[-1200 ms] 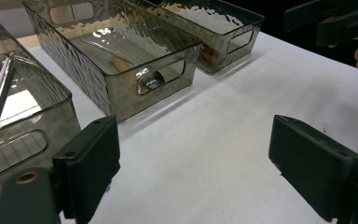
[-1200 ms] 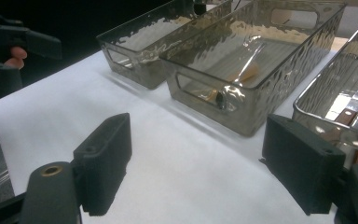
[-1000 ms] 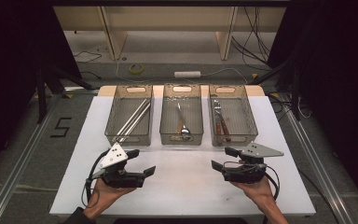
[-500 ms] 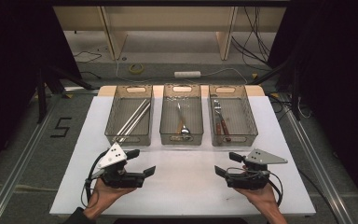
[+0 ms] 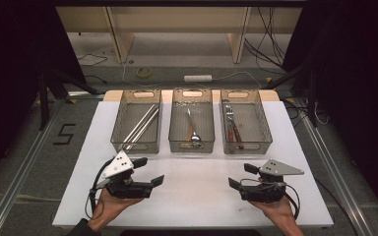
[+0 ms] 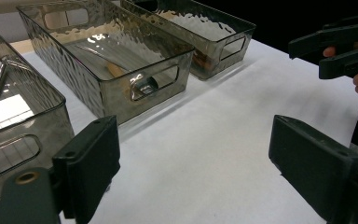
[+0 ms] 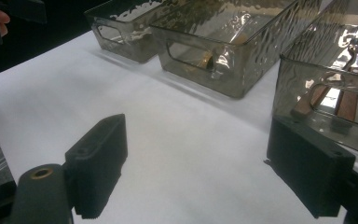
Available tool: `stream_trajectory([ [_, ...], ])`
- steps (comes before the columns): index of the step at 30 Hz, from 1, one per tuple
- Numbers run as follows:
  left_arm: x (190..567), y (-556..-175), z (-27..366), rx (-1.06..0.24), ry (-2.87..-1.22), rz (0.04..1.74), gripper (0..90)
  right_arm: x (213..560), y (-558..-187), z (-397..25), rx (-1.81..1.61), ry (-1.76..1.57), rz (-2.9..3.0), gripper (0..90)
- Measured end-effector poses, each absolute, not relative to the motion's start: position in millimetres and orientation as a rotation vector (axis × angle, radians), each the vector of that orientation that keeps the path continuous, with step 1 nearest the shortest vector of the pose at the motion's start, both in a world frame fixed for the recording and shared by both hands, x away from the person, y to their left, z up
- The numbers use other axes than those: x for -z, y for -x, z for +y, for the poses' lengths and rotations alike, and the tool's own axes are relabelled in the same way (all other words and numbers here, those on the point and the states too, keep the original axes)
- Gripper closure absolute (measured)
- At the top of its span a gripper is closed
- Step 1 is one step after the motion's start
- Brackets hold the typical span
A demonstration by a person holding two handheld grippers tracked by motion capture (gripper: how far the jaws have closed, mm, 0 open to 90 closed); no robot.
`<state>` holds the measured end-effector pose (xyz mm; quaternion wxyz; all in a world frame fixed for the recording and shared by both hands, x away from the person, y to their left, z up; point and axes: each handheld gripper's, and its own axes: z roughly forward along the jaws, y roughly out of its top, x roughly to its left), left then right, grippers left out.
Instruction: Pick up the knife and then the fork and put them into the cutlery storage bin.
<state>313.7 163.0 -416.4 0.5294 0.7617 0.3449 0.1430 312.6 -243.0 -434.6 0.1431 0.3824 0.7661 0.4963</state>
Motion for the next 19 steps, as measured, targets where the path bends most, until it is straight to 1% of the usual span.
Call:
stream_trajectory([
  [19,416.2,-313.9,163.6,-0.344,-1.819,0.820,16.0,433.7,-312.7,-242.9,-1.433,-1.104,2.204,21.0],
])
